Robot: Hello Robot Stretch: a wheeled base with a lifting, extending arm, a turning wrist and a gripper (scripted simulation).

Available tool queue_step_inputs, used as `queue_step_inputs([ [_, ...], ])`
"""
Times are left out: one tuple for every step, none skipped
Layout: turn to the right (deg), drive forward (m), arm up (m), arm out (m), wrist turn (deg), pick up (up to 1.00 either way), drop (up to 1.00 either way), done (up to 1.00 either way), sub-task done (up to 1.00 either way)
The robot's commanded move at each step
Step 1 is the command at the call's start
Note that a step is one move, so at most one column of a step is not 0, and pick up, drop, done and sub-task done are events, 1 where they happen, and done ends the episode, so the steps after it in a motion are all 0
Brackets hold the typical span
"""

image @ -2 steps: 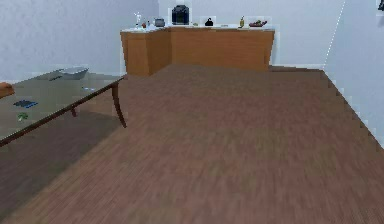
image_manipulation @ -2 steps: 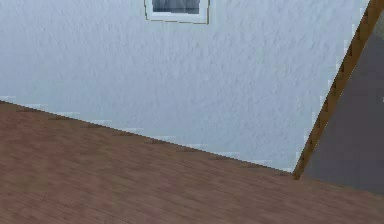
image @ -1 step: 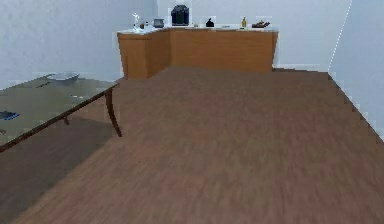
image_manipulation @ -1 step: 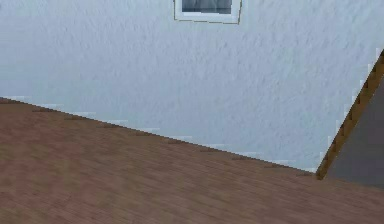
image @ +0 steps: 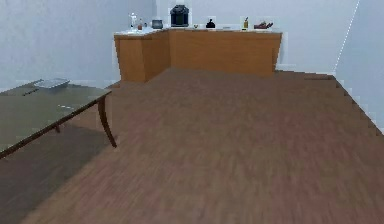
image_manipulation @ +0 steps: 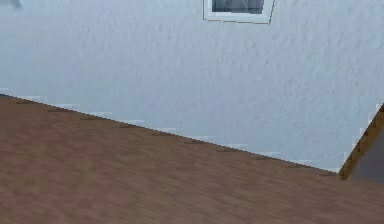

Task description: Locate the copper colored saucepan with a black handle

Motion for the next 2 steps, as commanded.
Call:
queue_step_inputs([
  [6.0,0.0,0.0,0.0,0.0,0.0,0.0,0.0,0.0],
  [0.0,1.0,0.0,0.0,0.0,0.0,0.0,0.0,0.0],
])
